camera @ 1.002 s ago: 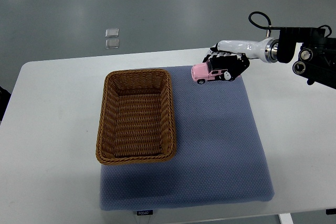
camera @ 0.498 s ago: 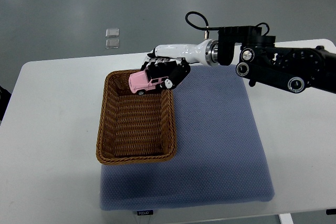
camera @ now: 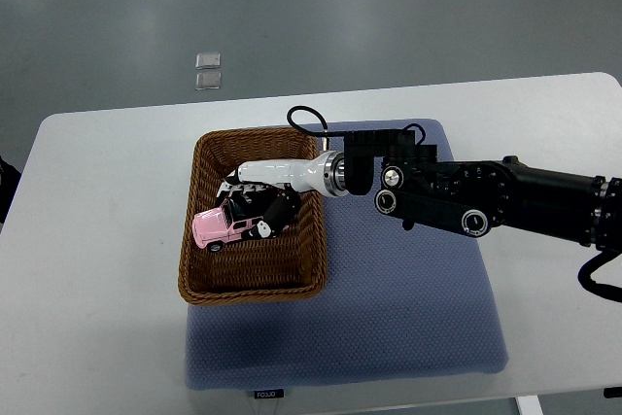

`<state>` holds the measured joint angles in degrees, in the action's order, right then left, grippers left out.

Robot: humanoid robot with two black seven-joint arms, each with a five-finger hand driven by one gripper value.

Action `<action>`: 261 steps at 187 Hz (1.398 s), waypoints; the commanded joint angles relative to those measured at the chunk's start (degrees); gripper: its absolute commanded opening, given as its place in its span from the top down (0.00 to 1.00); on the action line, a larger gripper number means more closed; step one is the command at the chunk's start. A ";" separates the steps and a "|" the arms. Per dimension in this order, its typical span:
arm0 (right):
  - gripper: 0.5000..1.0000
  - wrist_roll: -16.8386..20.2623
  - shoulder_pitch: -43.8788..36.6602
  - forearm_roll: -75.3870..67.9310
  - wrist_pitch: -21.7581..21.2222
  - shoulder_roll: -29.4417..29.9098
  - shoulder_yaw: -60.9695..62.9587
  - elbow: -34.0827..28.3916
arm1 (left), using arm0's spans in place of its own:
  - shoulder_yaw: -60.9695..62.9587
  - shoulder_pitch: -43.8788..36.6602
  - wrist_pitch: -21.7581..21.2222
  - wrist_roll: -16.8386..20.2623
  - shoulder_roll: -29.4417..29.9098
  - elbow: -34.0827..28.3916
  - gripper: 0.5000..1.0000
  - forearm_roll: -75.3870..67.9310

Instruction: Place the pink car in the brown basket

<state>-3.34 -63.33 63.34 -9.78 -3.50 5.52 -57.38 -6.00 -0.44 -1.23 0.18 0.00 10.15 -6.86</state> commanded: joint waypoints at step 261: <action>0.19 -0.88 7.17 -31.61 -0.68 -10.39 30.61 11.50 | 0.02 0.00 0.00 0.00 0.00 -0.04 0.00 0.00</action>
<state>-4.15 -59.97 38.18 -10.47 -13.39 30.65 -48.78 -5.99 -0.45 -1.24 0.17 0.00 10.14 -6.85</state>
